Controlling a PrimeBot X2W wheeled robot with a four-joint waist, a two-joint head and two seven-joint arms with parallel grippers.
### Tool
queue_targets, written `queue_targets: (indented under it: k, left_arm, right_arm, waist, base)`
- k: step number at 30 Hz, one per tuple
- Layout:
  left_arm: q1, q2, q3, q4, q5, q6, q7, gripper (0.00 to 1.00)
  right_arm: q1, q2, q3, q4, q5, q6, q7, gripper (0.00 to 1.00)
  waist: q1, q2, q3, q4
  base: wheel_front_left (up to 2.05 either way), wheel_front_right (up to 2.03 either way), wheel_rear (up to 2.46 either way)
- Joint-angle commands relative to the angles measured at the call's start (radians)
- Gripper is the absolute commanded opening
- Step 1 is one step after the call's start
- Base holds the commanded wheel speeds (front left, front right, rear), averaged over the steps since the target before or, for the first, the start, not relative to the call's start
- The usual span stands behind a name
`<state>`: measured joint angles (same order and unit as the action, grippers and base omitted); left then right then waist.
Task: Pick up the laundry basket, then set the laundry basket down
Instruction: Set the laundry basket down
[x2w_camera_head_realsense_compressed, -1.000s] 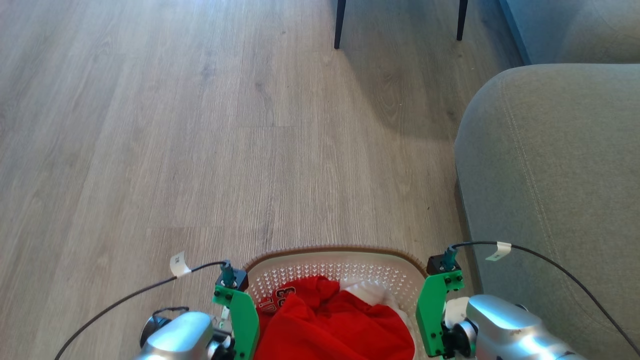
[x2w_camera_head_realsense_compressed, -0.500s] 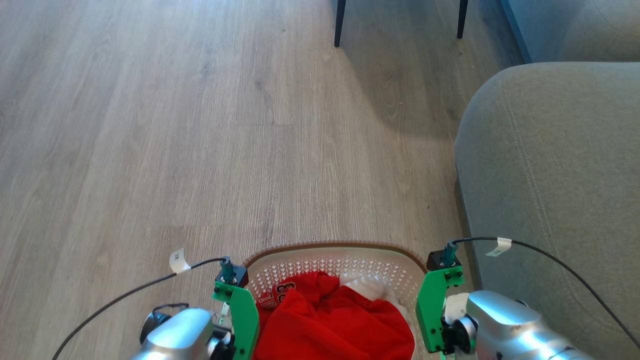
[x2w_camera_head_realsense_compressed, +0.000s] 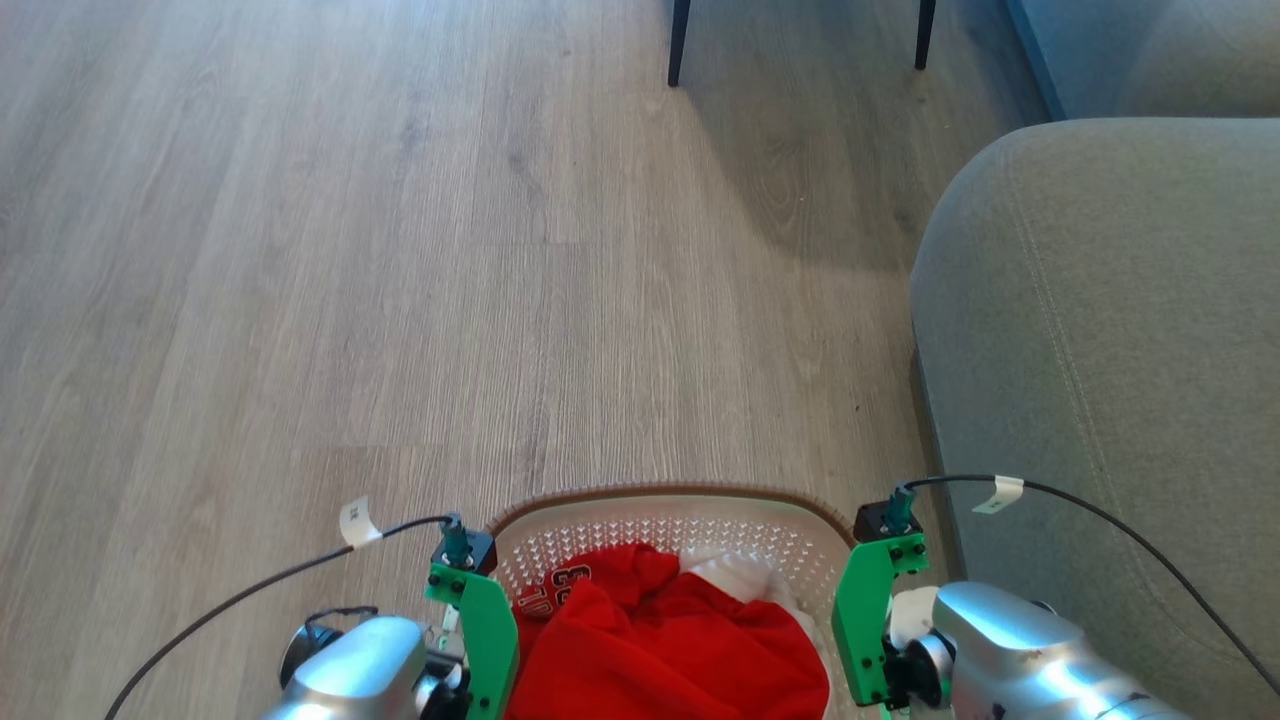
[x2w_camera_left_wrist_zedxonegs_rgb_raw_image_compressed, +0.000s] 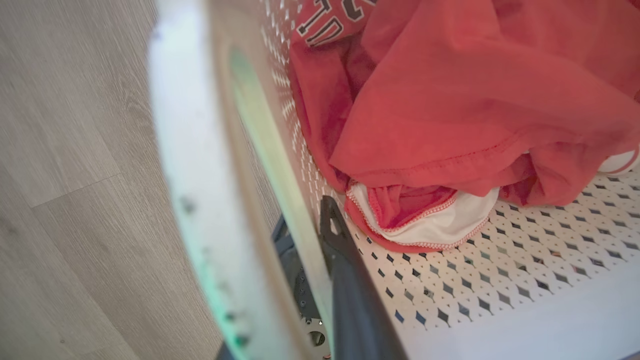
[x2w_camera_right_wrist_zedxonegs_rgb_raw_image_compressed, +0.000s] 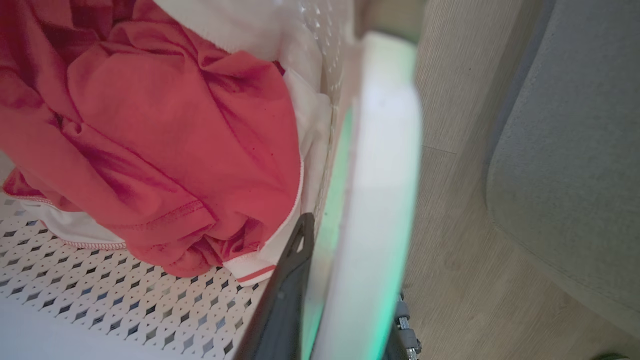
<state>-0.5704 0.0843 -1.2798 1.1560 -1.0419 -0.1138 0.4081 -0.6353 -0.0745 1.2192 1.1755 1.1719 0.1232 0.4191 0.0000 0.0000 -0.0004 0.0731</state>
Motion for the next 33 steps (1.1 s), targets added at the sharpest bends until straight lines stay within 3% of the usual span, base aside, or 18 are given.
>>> queue_targets:
  k: [1, 13, 23, 33]
  left_arm:
    - [-0.054, -0.023, 0.000, -0.028, 0.007, -0.017, -0.005, 0.00]
    - [-0.102, -0.028, 0.000, -0.008, 0.012, -0.017, -0.055, 0.00]
    - [-0.204, -0.034, 0.000, 0.014, 0.046, -0.015, -0.145, 0.00]
    - [-0.303, -0.034, 0.000, -0.015, 0.071, 0.026, -0.219, 0.00]
  right_arm:
    - [-0.060, 0.024, 0.009, -0.034, 0.001, 0.008, -0.024, 0.00]
    - [-0.112, 0.024, 0.018, -0.017, -0.001, 0.008, -0.065, 0.00]
    - [-0.202, 0.024, 0.019, 0.015, -0.020, 0.008, -0.154, 0.00]
    - [-0.293, 0.024, 0.014, 0.051, -0.028, 0.008, -0.248, 0.00]
  waist:
    - [0.0000, 0.0000, 0.004, 0.000]
    - [0.0000, 0.0000, 0.121, -0.013]
    - [0.0000, 0.0000, 0.349, -0.026]
    - [0.0000, 0.0000, 0.586, -0.046]
  base:
    - [0.00, 0.00, 0.00]
    - [0.00, 0.00, 0.00]
    - [0.00, 0.00, 0.00]
    - [0.00, 0.00, 0.00]
